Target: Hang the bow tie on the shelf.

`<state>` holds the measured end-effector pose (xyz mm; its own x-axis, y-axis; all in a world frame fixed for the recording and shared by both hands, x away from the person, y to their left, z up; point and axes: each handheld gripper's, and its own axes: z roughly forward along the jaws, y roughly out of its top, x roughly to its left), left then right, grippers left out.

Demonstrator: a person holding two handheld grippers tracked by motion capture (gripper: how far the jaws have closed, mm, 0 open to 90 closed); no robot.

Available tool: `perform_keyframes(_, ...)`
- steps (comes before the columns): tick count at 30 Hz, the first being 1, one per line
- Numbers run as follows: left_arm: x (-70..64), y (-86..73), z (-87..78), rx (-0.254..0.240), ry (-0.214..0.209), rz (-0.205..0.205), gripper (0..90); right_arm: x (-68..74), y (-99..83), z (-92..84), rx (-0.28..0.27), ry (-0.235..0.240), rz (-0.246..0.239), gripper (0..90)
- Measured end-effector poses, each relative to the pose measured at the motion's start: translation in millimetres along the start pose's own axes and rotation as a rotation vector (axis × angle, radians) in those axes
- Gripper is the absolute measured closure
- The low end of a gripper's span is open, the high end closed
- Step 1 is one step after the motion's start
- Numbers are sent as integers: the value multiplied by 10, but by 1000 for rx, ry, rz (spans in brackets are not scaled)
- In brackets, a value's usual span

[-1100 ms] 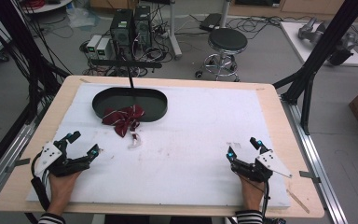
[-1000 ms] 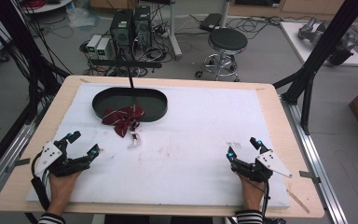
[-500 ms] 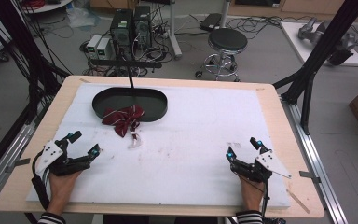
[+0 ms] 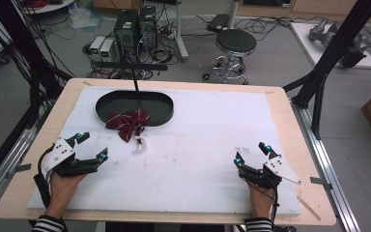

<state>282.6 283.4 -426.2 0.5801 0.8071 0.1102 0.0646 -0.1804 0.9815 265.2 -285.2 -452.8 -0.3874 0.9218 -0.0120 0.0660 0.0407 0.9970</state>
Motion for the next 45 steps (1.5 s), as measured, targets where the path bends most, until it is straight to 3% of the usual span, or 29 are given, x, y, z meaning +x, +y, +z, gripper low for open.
perform_keyframes(6, -50, 214, 107, 62, -38, 14, 161, -6, -1, -1, 0, -3, 3, 90)
perform_keyframes(11, -105, 377, 243, 134, -107, 34, 180, -3, -1, -1, 1, -1, -3, 89)
perform_keyframes(12, -117, 400, 275, 148, -116, 33, 179, -2, 0, 0, 0, 0, -2, 89)
perform_keyframes(13, -140, 436, 347, 180, -159, 20, 174, -4, 0, -1, -1, -1, -4, 89)
perform_keyframes(15, -152, 445, 374, 189, -174, 20, 165, -2, -2, -4, -2, -3, 0, 89)
perform_keyframes(21, -294, 527, 598, 302, -232, 88, 165, -3, -3, -6, -5, -5, 4, 89)
perform_keyframes(29, -419, 569, 800, 400, -262, 128, 184, -7, -4, -11, -7, -3, 10, 89)
perform_keyframes(34, -516, 574, 985, 516, -277, 125, 188, -2, -5, -12, -8, -5, 9, 89)
perform_keyframes(45, -600, 608, 1183, 618, -273, 143, 234, -10, -7, -16, -15, -4, 4, 89)
